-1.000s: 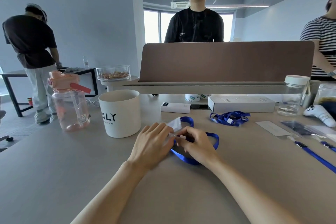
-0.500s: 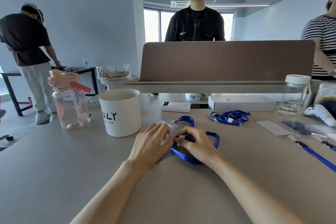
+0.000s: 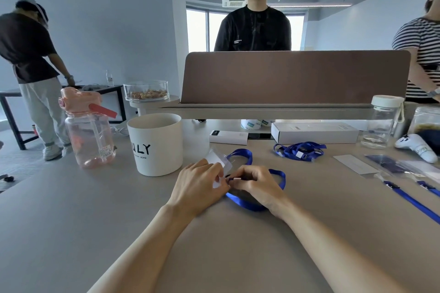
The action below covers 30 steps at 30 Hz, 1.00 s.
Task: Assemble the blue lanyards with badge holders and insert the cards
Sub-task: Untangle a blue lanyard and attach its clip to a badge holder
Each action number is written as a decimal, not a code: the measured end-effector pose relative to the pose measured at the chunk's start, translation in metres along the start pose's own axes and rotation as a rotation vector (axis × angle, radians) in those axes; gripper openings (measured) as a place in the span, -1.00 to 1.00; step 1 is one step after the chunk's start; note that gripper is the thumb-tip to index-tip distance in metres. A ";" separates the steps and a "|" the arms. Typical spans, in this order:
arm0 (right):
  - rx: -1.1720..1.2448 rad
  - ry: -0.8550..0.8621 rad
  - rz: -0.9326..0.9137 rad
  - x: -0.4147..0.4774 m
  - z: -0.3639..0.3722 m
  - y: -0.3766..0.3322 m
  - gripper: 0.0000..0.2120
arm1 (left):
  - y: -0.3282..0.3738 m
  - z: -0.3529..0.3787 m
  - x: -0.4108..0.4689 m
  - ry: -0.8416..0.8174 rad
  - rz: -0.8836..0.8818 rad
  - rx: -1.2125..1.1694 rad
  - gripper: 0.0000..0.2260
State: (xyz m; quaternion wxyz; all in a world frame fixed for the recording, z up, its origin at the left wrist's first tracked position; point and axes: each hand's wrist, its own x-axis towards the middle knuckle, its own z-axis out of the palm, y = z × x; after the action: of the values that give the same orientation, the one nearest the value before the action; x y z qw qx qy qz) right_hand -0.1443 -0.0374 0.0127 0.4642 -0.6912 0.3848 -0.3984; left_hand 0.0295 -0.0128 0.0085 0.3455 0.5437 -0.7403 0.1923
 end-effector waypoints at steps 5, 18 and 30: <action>0.059 -0.007 0.051 0.000 0.001 -0.001 -0.92 | -0.005 -0.001 0.000 -0.062 -0.090 -0.125 -0.82; -0.011 -0.023 0.056 0.001 -0.003 0.002 -0.91 | -0.002 0.001 -0.006 -0.093 -0.199 -0.383 -0.73; 0.024 -0.051 0.070 0.001 -0.005 0.000 -0.89 | -0.010 0.012 -0.003 -0.154 -0.231 -0.468 -0.91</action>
State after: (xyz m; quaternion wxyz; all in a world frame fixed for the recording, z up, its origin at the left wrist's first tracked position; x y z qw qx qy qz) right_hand -0.1482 -0.0400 0.0139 0.4957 -0.6817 0.3919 -0.3688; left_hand 0.0355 -0.0220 -0.0023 0.4239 0.5430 -0.7218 -0.0666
